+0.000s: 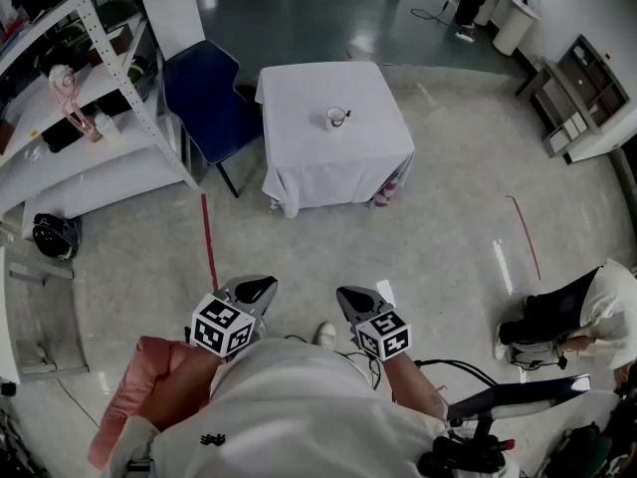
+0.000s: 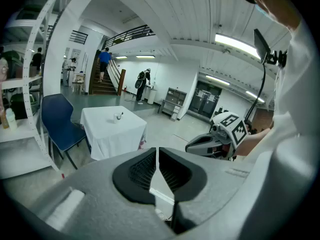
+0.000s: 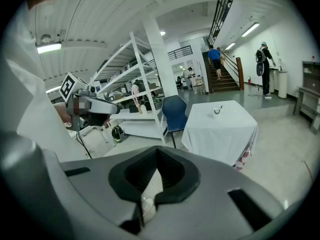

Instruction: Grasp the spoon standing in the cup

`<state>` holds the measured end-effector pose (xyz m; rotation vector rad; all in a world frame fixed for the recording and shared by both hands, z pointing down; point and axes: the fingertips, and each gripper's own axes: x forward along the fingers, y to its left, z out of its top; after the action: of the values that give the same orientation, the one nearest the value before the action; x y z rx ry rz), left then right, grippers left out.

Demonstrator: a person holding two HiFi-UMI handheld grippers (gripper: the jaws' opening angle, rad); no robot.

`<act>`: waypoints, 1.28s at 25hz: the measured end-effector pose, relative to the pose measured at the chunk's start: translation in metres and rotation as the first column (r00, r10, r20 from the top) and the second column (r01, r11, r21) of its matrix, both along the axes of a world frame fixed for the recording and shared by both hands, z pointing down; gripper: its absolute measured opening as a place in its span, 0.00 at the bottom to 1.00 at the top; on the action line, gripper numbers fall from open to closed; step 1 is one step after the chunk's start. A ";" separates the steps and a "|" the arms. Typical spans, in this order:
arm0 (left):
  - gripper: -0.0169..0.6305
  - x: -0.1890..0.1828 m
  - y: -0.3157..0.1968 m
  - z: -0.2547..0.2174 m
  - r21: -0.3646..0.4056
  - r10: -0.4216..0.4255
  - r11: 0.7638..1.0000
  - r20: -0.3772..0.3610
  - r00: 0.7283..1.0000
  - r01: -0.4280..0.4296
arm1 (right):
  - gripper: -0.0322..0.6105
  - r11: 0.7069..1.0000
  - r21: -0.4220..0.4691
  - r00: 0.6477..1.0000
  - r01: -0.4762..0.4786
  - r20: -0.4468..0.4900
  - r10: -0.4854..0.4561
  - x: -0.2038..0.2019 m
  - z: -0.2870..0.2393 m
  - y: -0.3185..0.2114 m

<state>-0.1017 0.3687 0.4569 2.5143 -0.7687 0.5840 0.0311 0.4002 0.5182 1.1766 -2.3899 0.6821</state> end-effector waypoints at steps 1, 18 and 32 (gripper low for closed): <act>0.07 -0.015 -0.009 0.001 0.007 -0.014 1.000 0.000 1.000 0.014 | 0.06 1.000 0.013 1.000 0.007 -0.005 -0.007 -0.013 -0.002 -0.011; 0.07 -0.178 -0.071 0.033 -0.005 -0.005 1.000 -0.085 0.996 0.004 | 0.06 0.998 -0.003 0.997 -0.059 -0.057 0.059 -0.163 0.006 -0.069; 0.07 -0.081 -0.223 0.022 0.004 -0.011 1.000 -0.060 0.998 0.011 | 0.13 0.993 -0.025 0.993 -0.112 0.029 0.112 -0.065 0.020 -0.233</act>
<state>-0.1828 0.1455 0.4790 2.5183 -0.7618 0.5008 -0.0338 0.1672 0.5378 1.3078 -2.3480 0.7657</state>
